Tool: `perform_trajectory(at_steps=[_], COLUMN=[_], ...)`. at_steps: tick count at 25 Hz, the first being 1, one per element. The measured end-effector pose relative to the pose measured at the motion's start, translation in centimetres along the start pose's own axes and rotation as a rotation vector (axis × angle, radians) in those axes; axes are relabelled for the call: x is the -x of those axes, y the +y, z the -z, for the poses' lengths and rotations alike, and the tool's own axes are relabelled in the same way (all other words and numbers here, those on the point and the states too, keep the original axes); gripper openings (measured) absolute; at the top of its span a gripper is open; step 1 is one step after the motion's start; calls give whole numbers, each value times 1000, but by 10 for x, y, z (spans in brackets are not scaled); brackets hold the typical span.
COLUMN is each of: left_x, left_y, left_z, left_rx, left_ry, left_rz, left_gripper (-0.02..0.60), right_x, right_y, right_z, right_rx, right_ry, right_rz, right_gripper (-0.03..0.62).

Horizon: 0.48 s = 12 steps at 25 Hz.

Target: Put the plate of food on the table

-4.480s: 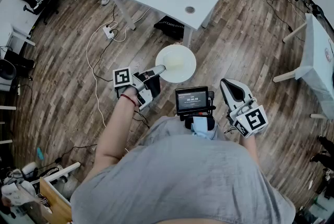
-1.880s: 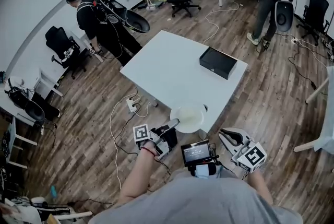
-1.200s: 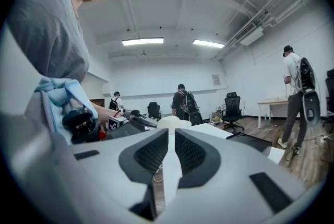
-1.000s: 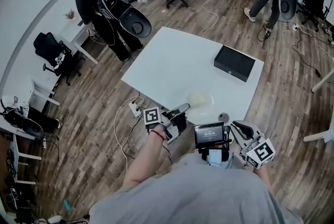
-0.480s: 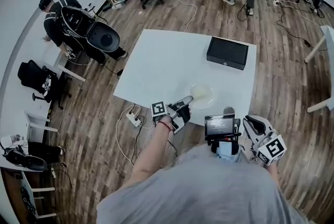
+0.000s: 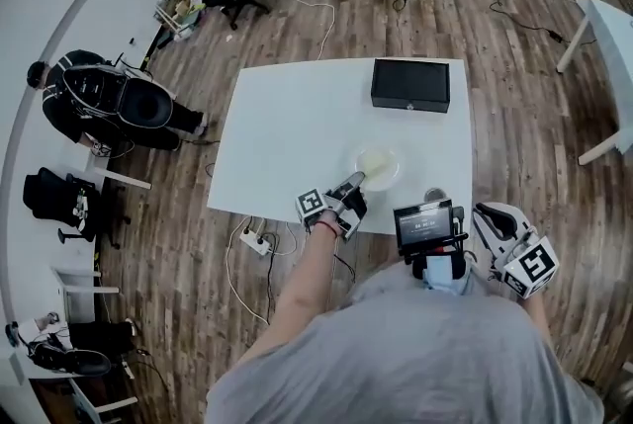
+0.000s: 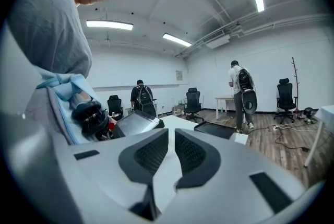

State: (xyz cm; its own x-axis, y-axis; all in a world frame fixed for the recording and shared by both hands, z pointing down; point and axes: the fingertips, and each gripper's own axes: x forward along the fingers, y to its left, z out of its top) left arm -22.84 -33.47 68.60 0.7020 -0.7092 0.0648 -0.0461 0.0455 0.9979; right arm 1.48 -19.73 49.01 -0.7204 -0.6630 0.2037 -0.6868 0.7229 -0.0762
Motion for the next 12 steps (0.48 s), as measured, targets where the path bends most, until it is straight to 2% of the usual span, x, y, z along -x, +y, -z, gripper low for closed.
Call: perform_trajectory(at_steps=[5,12], left_x=[-6,-6], left_y=[37,52], left_z=[7,7], left_rx=[-12,-25], left_ry=[44,80], left_rz=[-115,-200], left_gripper=[41,41], right_x=[6,2], right_y=[-1,2], right_z=[1,1], right_rx=[-13,-17], right_ry=[2,30], right_rz=[22,25], right_gripper=[34,34])
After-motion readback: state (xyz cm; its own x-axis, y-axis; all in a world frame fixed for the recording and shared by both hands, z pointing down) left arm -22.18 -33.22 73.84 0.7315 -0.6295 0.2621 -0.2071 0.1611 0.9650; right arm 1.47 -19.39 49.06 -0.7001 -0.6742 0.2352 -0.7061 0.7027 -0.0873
